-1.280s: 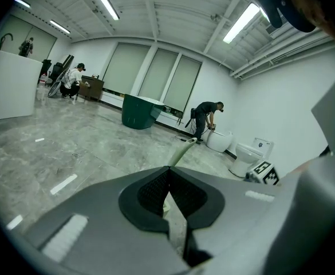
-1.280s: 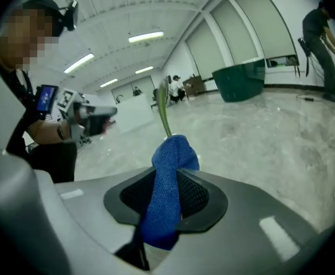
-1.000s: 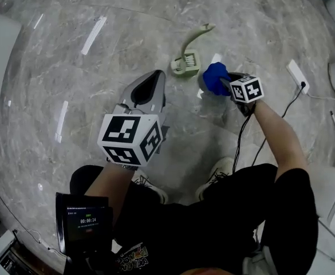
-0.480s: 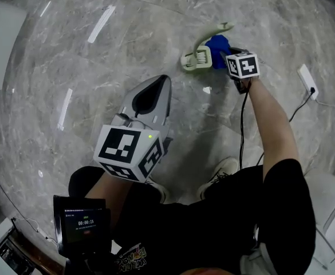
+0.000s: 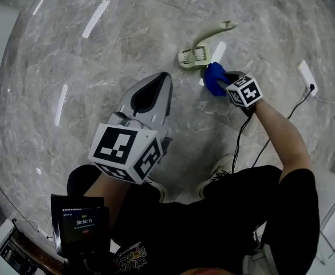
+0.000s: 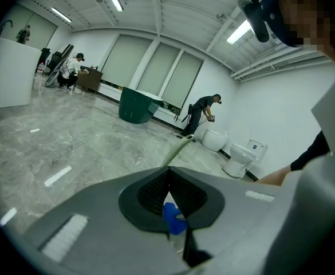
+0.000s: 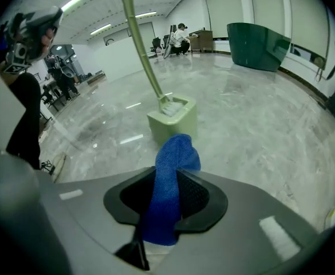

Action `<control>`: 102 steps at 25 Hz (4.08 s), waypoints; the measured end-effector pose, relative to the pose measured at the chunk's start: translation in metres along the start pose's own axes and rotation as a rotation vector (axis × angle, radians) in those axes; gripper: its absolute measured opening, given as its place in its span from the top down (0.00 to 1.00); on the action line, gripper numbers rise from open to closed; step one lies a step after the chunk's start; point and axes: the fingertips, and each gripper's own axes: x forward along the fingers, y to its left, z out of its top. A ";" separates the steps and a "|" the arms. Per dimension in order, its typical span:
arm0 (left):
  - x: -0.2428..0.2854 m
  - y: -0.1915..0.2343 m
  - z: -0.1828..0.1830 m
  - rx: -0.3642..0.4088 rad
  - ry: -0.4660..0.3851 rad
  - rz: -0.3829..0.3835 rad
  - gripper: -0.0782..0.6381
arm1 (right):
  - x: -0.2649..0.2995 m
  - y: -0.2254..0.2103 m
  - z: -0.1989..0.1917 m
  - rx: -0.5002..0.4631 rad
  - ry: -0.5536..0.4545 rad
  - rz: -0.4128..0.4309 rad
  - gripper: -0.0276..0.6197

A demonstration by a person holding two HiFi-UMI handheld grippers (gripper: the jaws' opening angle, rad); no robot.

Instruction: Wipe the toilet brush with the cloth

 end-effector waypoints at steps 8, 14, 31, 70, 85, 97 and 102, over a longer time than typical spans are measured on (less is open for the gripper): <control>0.001 0.003 -0.003 0.001 0.003 0.019 0.88 | 0.034 0.084 0.050 0.023 -0.078 0.179 0.79; -0.003 0.005 -0.001 0.001 -0.012 0.022 0.88 | 0.036 0.078 0.055 0.052 -0.083 0.179 0.79; -0.004 0.000 -0.001 0.014 -0.004 0.008 0.88 | -0.011 -0.107 0.090 0.133 -0.173 -0.264 0.78; -0.014 -0.012 0.007 0.044 -0.034 -0.009 0.88 | -0.028 -0.088 -0.039 0.167 0.028 -0.297 0.78; -0.002 -0.010 -0.004 0.069 -0.005 0.005 0.88 | -0.050 -0.117 -0.050 0.229 0.030 -0.476 0.72; 0.008 -0.005 -0.004 0.048 -0.001 -0.005 0.88 | -0.140 -0.081 0.031 0.319 -0.354 -0.513 0.68; 0.005 -0.005 0.008 0.032 -0.018 0.010 0.88 | -0.191 -0.045 0.091 0.180 -0.533 -0.497 0.95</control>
